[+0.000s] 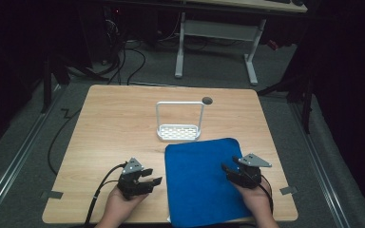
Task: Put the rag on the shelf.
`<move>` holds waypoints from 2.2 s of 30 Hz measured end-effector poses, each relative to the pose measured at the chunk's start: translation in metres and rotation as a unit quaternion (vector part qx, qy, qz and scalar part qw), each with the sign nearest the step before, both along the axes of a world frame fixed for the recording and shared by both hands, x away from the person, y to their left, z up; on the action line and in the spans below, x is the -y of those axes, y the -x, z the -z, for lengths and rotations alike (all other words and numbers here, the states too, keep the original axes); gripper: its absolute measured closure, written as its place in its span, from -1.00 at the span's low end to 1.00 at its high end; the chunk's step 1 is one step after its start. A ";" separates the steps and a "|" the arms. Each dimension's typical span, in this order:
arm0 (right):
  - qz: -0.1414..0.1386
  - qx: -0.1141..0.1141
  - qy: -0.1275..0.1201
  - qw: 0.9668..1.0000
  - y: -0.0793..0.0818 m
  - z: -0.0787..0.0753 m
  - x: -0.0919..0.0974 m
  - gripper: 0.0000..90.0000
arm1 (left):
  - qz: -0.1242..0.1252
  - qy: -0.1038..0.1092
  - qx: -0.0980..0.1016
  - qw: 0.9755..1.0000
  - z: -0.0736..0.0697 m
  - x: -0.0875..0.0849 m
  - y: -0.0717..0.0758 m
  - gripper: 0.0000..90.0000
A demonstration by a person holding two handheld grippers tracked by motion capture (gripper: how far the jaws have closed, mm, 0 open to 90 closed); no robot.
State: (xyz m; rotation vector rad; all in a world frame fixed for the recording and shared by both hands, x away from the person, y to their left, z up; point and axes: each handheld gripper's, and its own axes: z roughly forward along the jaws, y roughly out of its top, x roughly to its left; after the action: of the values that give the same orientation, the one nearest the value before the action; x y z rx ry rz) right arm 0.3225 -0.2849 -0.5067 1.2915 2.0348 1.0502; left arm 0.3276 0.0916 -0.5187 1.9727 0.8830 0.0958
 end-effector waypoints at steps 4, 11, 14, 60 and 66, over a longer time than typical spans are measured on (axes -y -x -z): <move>0.000 -0.002 0.002 1.000 -0.001 0.001 0.001 -0.01 | 0.044 0.003 -0.003 0.999 -0.002 0.028 0.005 0.17; 0.002 -0.004 0.004 1.000 -0.001 0.002 0.002 0.02 | 0.109 -0.070 0.005 0.992 0.012 0.057 0.014 0.79; -0.001 -0.006 0.000 1.000 -0.001 0.002 0.002 0.16 | 0.113 -0.079 0.012 0.990 0.011 0.054 0.013 0.93; -0.094 -0.075 0.023 0.992 0.005 0.019 -0.033 0.72 | 0.021 -0.124 0.027 0.992 0.006 -0.035 0.015 0.46; -0.074 -0.049 0.001 0.996 0.000 0.014 -0.020 0.56 | -0.043 -0.071 0.051 0.995 -0.001 -0.046 -0.009 0.20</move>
State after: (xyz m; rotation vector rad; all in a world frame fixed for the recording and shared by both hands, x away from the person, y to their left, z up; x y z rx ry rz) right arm 0.3227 -0.2645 -0.5206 1.2286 2.2338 1.0675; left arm 0.3365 0.1377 -0.5176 2.0417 0.9167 0.3146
